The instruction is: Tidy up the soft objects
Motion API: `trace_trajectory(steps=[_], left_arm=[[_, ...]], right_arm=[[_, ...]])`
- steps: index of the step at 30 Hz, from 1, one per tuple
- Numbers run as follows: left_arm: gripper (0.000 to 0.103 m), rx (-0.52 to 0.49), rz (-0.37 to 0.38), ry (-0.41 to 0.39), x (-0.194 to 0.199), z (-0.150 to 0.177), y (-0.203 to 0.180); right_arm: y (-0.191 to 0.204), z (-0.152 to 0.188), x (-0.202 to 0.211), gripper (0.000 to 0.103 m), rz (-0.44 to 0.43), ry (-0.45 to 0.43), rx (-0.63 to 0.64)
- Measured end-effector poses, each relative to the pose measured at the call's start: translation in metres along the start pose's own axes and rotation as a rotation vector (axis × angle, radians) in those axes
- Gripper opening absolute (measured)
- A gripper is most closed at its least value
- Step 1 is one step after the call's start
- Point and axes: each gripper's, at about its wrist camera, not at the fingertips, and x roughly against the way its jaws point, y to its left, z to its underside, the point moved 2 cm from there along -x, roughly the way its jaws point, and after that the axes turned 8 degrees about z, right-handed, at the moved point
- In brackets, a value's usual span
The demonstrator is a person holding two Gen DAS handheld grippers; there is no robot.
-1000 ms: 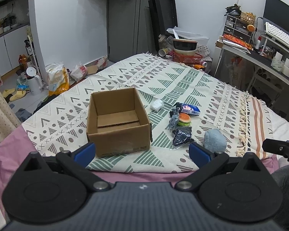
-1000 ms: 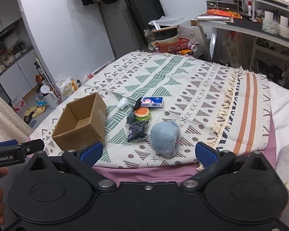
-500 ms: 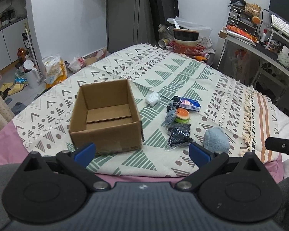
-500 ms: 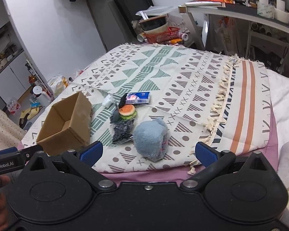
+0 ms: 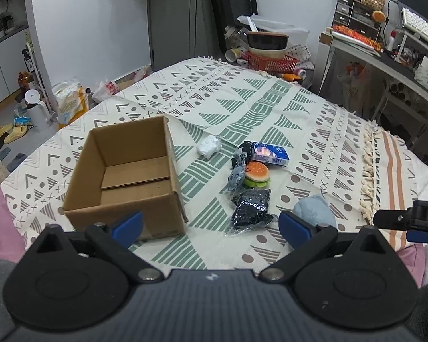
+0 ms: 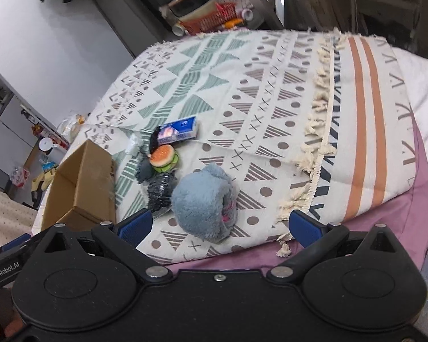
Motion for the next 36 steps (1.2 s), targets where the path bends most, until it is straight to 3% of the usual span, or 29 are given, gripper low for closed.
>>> trace_trajectory(steps=[8, 10, 13, 18, 21, 23, 27, 36], left_arm=[[0.1, -0.003, -0.004, 0.039, -0.032, -0.007, -0.015], [0.1, -0.006, -0.003, 0.051, -0.04, -0.008, -0.019], [0.1, -0.018, -0.006, 0.059, -0.05, -0.01, -0.024], [0.098, -0.02, -0.013, 0.07, -0.067, -0.012, -0.032], [0.087, -0.018, -0.002, 0.088, -0.078, -0.01, -0.034], [0.077, -0.012, 0.006, 0.107, -0.086, -0.008, -0.035], [0.065, 0.005, 0.033, 0.119, -0.096, -0.007, -0.036], [0.039, 0.013, 0.1, 0.133, -0.104, -0.008, -0.045]], right_arm=[[-0.016, -0.013, -0.039, 0.103, 0.033, 0.05, -0.086], [-0.02, -0.015, -0.049, 0.099, 0.031, 0.06, -0.112], [-0.026, -0.016, -0.064, 0.089, -0.029, 0.096, -0.16], [-0.032, -0.017, -0.088, 0.056, -0.137, 0.178, -0.222], [-0.032, -0.016, -0.097, 0.041, -0.189, 0.213, -0.24], [-0.03, -0.015, -0.103, 0.036, -0.204, 0.225, -0.24], [-0.029, -0.018, -0.109, 0.028, -0.248, 0.221, -0.252], [-0.019, -0.025, -0.123, 0.022, -0.411, 0.24, -0.281]])
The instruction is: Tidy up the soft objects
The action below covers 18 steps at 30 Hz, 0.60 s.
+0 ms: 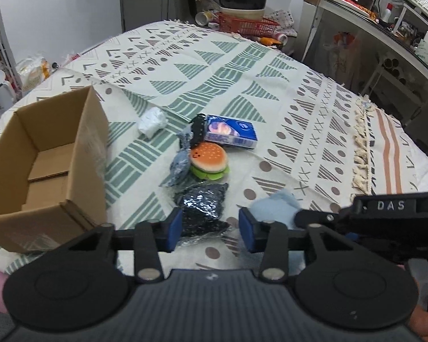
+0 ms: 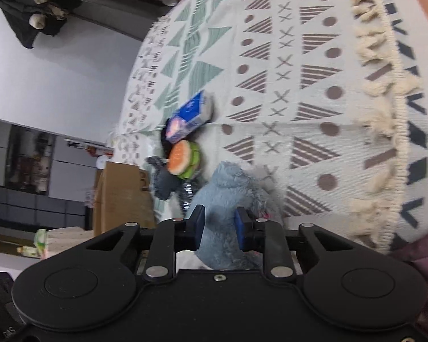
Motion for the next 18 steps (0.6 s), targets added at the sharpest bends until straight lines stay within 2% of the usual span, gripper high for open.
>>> trace_trajectory(steps=[4, 10, 14, 18], left_arm=[[0.037, -0.015, 0.046, -0.01, 0.002, 0.002, -0.005], [0.032, -0.006, 0.088, 0.012, -0.005, 0.009, -0.01], [0.031, 0.009, 0.139, 0.009, -0.003, 0.012, -0.016], [0.031, 0.03, 0.18, 0.048, -0.008, 0.016, -0.022]], right_arm=[[0.004, 0.0, -0.001, 0.017, -0.094, 0.019, -0.007], [0.005, 0.0, -0.004, 0.016, -0.076, 0.031, -0.009], [0.003, 0.002, -0.004, 0.016, -0.079, 0.032, -0.007], [0.004, 0.003, -0.003, 0.016, -0.079, 0.031, 0.0]])
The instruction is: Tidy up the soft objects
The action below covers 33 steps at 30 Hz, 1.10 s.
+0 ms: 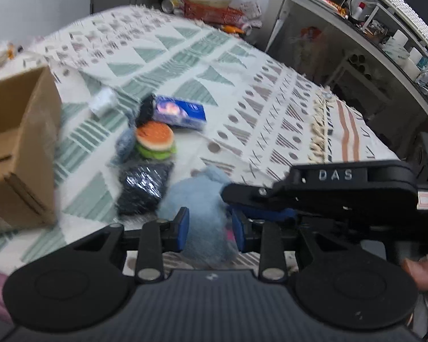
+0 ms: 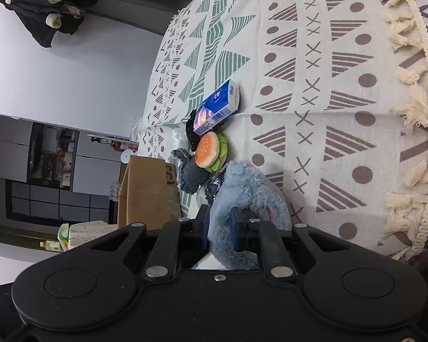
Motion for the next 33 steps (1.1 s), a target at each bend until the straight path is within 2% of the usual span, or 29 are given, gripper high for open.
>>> trace_trajectory(steps=[8, 13, 16, 18, 27, 33], left_arm=[[0.031, 0.027, -0.067, 0.036, -0.012, 0.008, 0.005], [0.031, 0.043, -0.085, 0.023, -0.011, 0.006, 0.011], [0.031, 0.055, -0.08, 0.022, -0.011, 0.004, 0.013], [0.031, 0.058, -0.077, 0.016, -0.011, 0.003, 0.014], [0.032, 0.072, -0.042, 0.02, -0.019, -0.004, 0.01], [0.032, 0.076, -0.067, 0.037, -0.03, -0.004, 0.016]], right_arm=[[0.0, 0.003, 0.008, 0.019, 0.035, -0.032, 0.024], [-0.002, 0.003, 0.006, 0.019, 0.092, -0.043, 0.028], [-0.003, 0.003, 0.003, 0.021, 0.122, -0.036, 0.033], [-0.003, 0.003, 0.003, 0.026, 0.135, -0.042, 0.037], [-0.009, 0.004, -0.009, 0.026, 0.188, -0.003, 0.016], [-0.012, 0.003, -0.019, 0.026, 0.211, 0.026, 0.005]])
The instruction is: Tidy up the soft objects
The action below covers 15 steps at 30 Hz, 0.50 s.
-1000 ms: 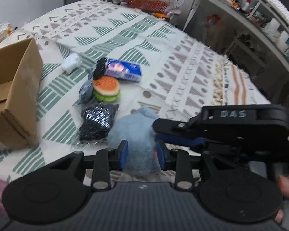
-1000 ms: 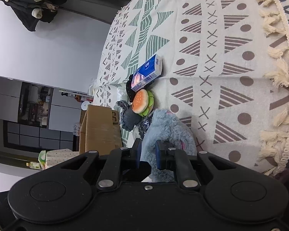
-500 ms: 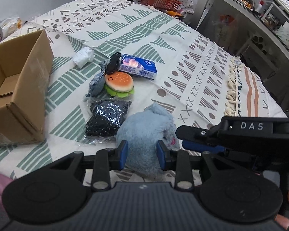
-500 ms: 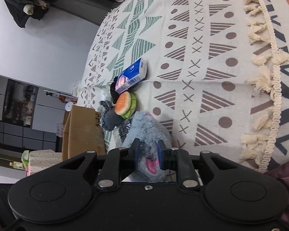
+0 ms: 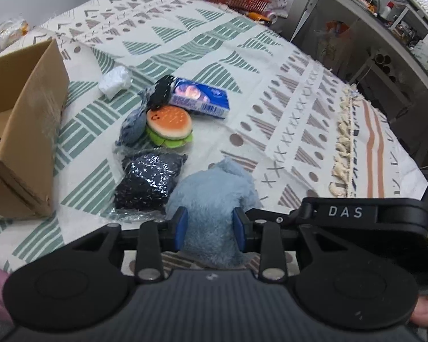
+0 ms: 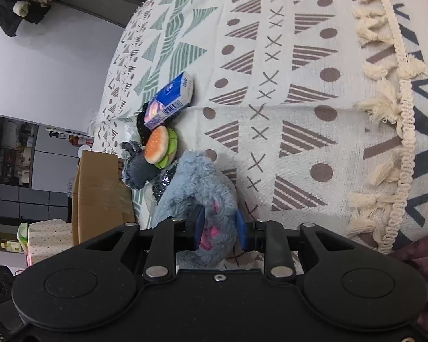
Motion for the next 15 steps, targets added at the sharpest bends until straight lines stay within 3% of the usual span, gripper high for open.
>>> trace_trajectory(steps=[6, 15], left_arm=[[0.029, 0.036, -0.002, 0.001, -0.001, 0.001, 0.013], [0.024, 0.029, 0.031, -0.026, 0.02, -0.008, 0.01]], right_arm=[[0.009, 0.003, -0.006, 0.019, -0.008, 0.007, 0.04], [0.018, 0.008, 0.019, 0.013, -0.047, -0.078, 0.089]])
